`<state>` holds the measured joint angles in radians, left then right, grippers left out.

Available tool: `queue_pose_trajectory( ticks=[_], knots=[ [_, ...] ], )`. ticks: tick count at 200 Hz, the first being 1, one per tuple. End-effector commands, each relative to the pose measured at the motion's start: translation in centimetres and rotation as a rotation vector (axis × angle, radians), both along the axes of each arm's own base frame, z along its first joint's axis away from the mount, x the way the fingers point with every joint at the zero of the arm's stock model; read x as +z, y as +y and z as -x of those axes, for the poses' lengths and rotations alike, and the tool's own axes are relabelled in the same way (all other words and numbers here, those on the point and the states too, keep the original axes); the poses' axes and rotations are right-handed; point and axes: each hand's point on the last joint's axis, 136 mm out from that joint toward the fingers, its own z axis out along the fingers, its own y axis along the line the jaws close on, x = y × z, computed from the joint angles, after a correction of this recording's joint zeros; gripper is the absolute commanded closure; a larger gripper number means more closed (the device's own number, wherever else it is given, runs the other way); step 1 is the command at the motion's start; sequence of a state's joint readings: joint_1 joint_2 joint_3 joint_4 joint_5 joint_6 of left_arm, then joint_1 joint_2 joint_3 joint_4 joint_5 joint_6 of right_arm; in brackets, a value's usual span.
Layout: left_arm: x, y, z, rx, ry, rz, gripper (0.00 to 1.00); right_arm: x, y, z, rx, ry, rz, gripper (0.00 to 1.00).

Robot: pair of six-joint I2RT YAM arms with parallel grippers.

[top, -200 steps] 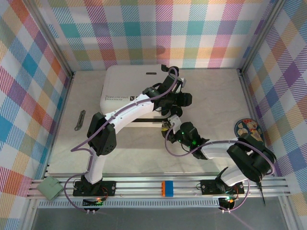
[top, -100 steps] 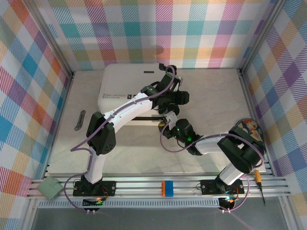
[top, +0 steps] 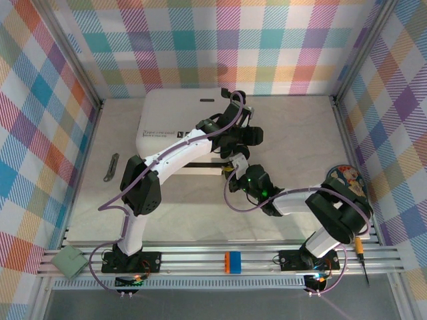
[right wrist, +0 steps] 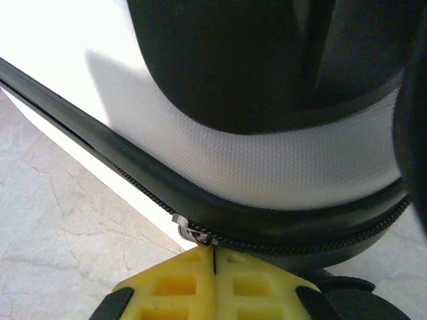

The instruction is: Pack the luggage

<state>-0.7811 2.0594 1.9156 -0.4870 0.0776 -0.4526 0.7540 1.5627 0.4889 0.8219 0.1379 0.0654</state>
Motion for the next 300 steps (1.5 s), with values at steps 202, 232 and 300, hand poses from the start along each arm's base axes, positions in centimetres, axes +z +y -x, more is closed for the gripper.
queue_pose_trajectory(
  ticks=[202, 232, 300],
  knots=[
    [-0.9, 0.8, -1.1, -0.034, -0.014, -0.139, 0.43, 1.2, 2.0, 0.4, 0.009, -0.030, -0.045, 0.55],
    [-1.3, 0.7, -1.0, -0.026, 0.003, -0.129, 0.43, 0.9, 2.6, -0.5, -0.026, -0.018, -0.077, 0.56],
    [-1.7, 0.7, -0.7, -0.022, 0.013, -0.124, 0.43, 0.7, 2.8, -1.0, -0.046, -0.045, -0.109, 1.00]
  ],
)
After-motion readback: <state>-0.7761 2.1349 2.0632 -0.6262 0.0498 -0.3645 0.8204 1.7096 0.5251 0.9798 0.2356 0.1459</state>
